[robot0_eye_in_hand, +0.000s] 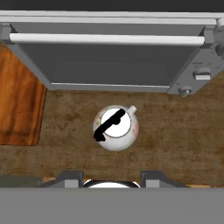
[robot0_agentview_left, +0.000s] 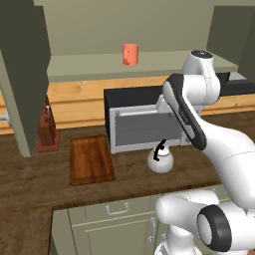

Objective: Pick the kettle from the counter and place it on the tray. Then pick the mug from the cabinet and place it on the tray. Then close the cabinet doors.

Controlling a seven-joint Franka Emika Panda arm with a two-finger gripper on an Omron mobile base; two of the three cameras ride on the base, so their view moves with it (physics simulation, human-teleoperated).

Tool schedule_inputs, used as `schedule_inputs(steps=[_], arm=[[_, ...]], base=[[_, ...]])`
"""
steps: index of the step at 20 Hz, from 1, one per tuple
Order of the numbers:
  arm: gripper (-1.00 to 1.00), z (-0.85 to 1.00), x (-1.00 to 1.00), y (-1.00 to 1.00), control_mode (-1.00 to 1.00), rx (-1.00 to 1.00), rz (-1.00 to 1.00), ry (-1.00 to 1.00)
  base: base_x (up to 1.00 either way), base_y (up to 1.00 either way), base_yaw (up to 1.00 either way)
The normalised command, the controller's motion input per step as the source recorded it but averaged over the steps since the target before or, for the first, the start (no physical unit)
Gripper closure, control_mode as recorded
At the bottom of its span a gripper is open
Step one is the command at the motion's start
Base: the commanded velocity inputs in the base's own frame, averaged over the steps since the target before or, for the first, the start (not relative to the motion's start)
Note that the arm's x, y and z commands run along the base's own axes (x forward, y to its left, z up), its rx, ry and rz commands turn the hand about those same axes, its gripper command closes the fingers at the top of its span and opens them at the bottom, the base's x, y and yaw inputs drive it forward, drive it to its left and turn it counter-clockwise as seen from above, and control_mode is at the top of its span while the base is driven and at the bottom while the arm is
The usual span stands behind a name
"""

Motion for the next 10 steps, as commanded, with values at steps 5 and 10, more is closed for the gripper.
schedule_inputs(steps=[5,10], arm=[[-1.00,-0.04,-0.13,-0.02,-1.00,0.00,0.00,0.00],[-1.00,-0.18,-0.40,-0.05,-1.00,0.05,0.00,-0.05]], base=[[0.00,0.00,0.00],[0.00,0.00,0.00]])
